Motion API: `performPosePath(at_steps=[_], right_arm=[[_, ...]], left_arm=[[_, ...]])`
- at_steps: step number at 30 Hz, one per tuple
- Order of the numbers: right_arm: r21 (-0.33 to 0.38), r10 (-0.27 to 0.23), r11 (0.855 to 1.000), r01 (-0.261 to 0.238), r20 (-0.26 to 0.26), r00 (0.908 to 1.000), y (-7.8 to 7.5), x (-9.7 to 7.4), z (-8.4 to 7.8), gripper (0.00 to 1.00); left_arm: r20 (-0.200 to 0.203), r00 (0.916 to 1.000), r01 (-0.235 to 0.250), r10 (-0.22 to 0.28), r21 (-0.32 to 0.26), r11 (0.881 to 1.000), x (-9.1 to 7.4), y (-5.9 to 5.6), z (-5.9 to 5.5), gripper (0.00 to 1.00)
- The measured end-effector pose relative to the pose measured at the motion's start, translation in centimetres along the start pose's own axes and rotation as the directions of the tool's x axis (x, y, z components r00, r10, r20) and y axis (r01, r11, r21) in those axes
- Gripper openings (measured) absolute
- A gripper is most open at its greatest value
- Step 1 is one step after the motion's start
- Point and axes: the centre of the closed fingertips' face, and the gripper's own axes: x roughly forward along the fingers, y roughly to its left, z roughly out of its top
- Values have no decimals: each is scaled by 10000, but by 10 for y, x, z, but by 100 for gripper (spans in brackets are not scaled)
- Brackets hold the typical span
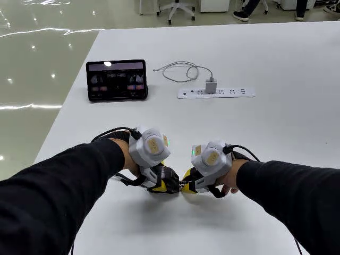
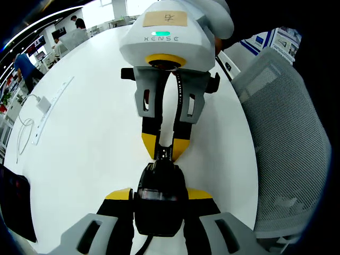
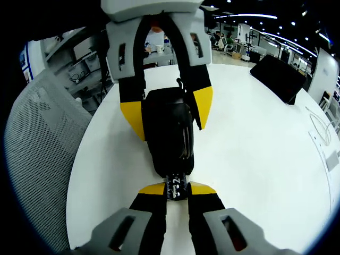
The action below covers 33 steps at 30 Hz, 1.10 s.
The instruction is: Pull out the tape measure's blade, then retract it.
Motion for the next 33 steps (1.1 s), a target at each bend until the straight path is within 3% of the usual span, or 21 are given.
performPosePath(at_steps=[14,33], right_arm=[[-188,-125,9998,118,-402,9991,-2,-9,-10,10],[-153,-114,9998,106,-512,9986,-2,-18,-20,10]], left_arm=[[124,9999,-10,12,-207,9998,1,-1,0,32],[41,10000,61,-60,-205,9998,2,-1,-1,32]])
